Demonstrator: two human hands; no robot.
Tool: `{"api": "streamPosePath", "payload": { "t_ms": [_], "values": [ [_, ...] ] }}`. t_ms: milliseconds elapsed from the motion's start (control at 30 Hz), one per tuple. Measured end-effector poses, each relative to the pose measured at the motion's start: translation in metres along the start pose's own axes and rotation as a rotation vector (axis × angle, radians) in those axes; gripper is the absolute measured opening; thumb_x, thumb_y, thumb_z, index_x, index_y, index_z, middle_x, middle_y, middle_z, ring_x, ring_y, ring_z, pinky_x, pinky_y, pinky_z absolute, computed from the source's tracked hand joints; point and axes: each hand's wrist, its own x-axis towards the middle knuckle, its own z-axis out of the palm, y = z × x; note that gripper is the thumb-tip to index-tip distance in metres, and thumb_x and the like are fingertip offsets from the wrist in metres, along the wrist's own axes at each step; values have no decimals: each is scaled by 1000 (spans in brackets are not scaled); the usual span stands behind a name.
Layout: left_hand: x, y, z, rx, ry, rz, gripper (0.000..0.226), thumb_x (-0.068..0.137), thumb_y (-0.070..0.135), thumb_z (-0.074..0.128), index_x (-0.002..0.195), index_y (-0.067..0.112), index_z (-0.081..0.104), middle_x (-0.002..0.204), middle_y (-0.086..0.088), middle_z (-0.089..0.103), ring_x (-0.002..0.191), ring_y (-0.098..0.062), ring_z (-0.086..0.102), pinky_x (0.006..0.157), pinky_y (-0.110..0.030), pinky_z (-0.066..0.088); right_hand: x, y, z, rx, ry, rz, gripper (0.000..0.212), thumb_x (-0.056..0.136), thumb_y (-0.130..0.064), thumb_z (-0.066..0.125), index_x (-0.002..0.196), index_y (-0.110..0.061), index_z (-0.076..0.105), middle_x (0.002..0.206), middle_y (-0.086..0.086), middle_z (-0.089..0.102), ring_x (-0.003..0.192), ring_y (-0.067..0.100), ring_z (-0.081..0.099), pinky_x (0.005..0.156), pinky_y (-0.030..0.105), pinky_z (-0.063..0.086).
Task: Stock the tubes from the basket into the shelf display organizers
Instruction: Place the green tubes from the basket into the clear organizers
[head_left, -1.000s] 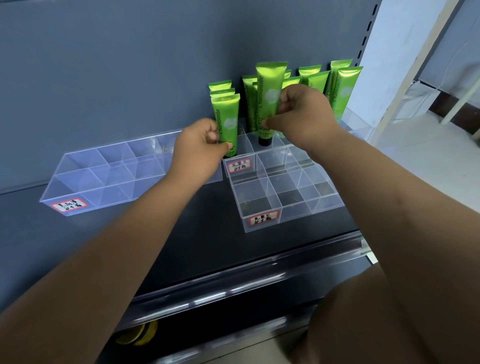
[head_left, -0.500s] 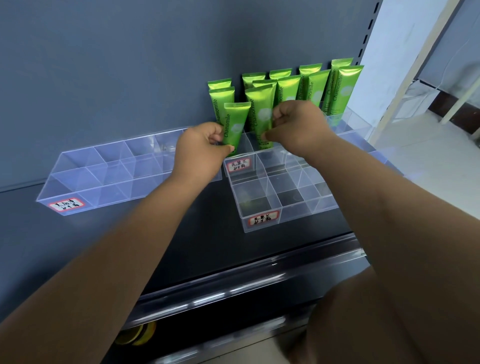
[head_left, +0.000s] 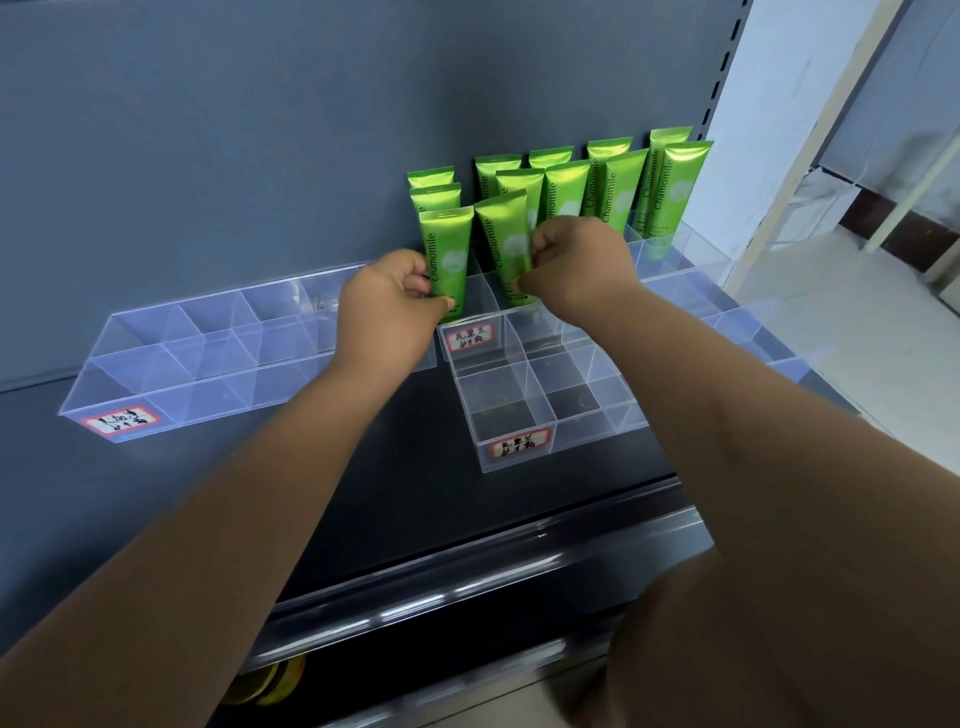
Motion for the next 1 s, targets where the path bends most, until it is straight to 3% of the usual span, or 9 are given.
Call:
{"api": "streamPosePath", "payload": {
  "t_ms": [133,300,400,567,800,1000],
  "values": [
    [0,1,0,42,7,4,38,80,6,81,72,33,56,74,16,59,69,2,57,65,-9,46,0,2,1,50,3,27,26,74,-12,82,69,-14,57,71,4,56,70,21,52,61,26,44],
    [1,-2,3,73,39,25,17,82,11,79,82,15,63,78,13,60,83,-16,63,82,-30,54,0,2,0,78,2,41,32,75,-14,84,66,-18,53,72,3,58,71,21,54,66,29,50],
    [4,-5,2,66,58,-3,17,82,11,80,86,4,65,78,8,61,85,-20,65,84,-36,56,-1,2,1,101,5,40,26,75,-15,84,73,-15,58,73,2,59,72,21,54,67,29,50],
    [4,-3,1,22,55,-47,16,83,10,80,88,3,67,80,5,62,79,-12,61,75,-19,50,-1,2,1,111,26,44,21,76,-11,81,85,-1,65,77,5,61,73,21,54,75,39,57],
    [4,-1,0,-15,41,-83,15,80,14,84,78,11,69,72,11,66,58,9,55,59,-7,43,-3,-1,1,158,34,92,15,76,-8,81,85,-6,69,83,9,67,80,24,62,80,44,61],
    [4,-4,3,36,62,-57,20,82,17,82,82,3,68,76,7,66,73,-11,61,71,-22,50,-2,-1,0,108,36,90,22,77,-13,82,87,-1,67,91,17,72,80,27,64,78,42,60]
  ]
}}
